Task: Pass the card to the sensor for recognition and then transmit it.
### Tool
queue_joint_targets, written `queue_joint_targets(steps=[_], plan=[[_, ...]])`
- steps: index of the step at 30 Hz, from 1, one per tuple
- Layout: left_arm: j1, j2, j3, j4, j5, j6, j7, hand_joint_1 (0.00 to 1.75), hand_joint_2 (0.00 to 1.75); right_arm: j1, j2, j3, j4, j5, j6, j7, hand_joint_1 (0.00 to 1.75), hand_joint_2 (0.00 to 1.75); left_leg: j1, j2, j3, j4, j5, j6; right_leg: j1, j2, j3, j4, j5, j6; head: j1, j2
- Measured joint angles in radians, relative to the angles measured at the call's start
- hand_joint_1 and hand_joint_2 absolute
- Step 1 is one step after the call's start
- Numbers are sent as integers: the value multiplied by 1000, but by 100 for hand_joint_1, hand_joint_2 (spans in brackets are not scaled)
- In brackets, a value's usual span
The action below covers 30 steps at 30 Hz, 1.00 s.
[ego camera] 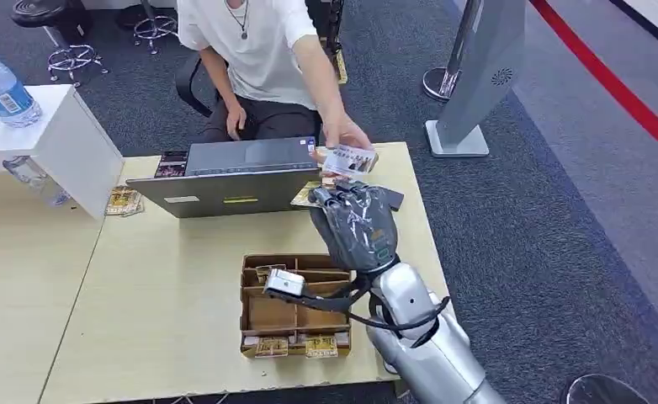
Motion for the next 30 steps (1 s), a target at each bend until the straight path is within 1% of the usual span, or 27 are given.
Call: queue_joint_targets(steps=[6, 7, 8, 9, 10, 15, 21, 22, 27, 30], plan=[[0, 0, -2, 0, -10, -2, 0, 0, 0, -60, 12, -1, 86, -10, 26, 22, 175, 175, 0, 0, 0, 0, 0, 0, 0, 0, 0, 0, 0, 0, 0, 0], [0, 0, -2, 0, -11, -2, 0, 0, 0, -71, 14, -2, 103, -12, 29, 26, 169, 175, 0, 0, 0, 0, 0, 0, 0, 0, 0, 0, 0, 0, 0, 0], [0, 0, -3, 0, -11, -2, 0, 0, 0, -80, 16, -3, 118, -13, 31, 32, 108, 175, 0, 0, 0, 0, 0, 0, 0, 0, 0, 0, 0, 0, 0, 0], [0, 0, -3, 0, -11, -2, 0, 0, 0, -88, 19, -4, 135, -14, 34, 38, 16, 175, 0, 0, 0, 0, 0, 0, 0, 0, 0, 0, 0, 0, 0, 0], [0, 0, -3, 0, -11, -2, 0, 0, 0, -95, 22, -5, 151, -13, 40, 45, 0, 175, 0, 0, 0, 0, 0, 0, 0, 0, 0, 0, 0, 0, 0, 0], [0, 0, -3, 0, -10, -2, 1, 0, 0, -113, 30, -14, 210, -6, 55, 72, 0, 175, 0, 0, 0, 0, 0, 0, 0, 0, 0, 0, 0, 0, 0, 0], [0, 0, -3, 0, -8, -2, 5, 0, 0, -113, 34, -24, 236, 4, 51, 85, 0, 175, 0, 0, 0, 0, 0, 0, 0, 0, 0, 0, 0, 0, 0, 0], [0, 0, -3, 0, -7, -2, 5, 0, 0, -112, 34, -26, 236, 6, 50, 88, 0, 0, 0, 0, 0, 0, 0, 0, 0, 0, 0, 0, 0, 0, 0, 0], [1, 0, -3, 0, -4, -3, 2, 0, 0, -92, 34, -30, 220, 15, 45, 94, 0, 0, 0, 0, 0, 0, 0, 0, 0, 0, 0, 0, 0, 0, 0, 0], [1, 0, -3, 0, 1, -3, 2, 0, 0, -66, 34, -35, 193, 14, 26, 93, 0, 0, 0, 0, 0, 0, 0, 0, 0, 0, 0, 0, 0, 0, 0, 0]])
